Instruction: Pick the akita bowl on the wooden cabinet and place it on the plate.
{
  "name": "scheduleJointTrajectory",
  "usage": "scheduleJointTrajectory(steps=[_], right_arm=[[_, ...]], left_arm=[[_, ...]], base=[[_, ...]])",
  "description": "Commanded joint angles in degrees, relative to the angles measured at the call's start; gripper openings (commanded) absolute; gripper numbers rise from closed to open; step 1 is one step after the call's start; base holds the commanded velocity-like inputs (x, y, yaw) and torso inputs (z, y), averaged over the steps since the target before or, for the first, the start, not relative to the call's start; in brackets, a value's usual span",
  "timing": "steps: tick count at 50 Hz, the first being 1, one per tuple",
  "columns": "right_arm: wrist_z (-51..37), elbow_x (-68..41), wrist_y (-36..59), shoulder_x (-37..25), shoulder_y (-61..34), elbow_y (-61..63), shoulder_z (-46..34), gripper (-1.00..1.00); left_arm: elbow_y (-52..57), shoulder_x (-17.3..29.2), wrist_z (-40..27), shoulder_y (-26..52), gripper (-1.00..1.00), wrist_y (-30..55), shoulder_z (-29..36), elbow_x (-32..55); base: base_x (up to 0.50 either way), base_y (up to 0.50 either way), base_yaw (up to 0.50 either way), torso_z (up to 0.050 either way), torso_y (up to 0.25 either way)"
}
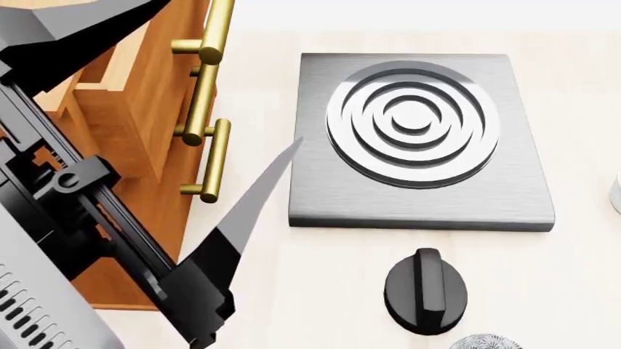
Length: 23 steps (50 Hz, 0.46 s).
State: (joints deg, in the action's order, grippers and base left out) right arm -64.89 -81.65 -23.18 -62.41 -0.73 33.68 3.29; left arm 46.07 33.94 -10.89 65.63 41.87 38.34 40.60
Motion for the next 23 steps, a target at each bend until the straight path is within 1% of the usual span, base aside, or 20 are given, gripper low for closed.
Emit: scheduleJointTrajectory(steps=[1,8,14,23], right_arm=[[-2.48,0.39,0.98,-3.06,-1.9,6.81,1.78,1.0],[-5.94,1.34,2.87,-6.83,-4.91,12.26,2.84,1.0],[-8.05,0.8,4.79,-8.79,-10.33,15.43,1.03,1.0],[-11.62,-0.66,9.32,-11.07,-21.51,19.91,-3.38,1.0]], left_arm=[[-0.01,0.26,-0.04,-0.19,1.0,-0.39,-0.1,0.07],[0.01,0.4,-0.01,-0.17,1.0,-0.57,-0.11,0.1],[0.15,0.59,-0.17,-0.04,1.0,-0.4,-0.33,0.48],[0.4,1.05,-0.3,-0.61,1.0,-0.91,-0.38,0.37]], base=[[0.0,0.0,0.0,0.0,0.0],[0.0,0.0,0.0,0.0,0.0],[0.0,0.0,0.0,0.0,0.0],[0.0,0.0,0.0,0.0,0.0]])
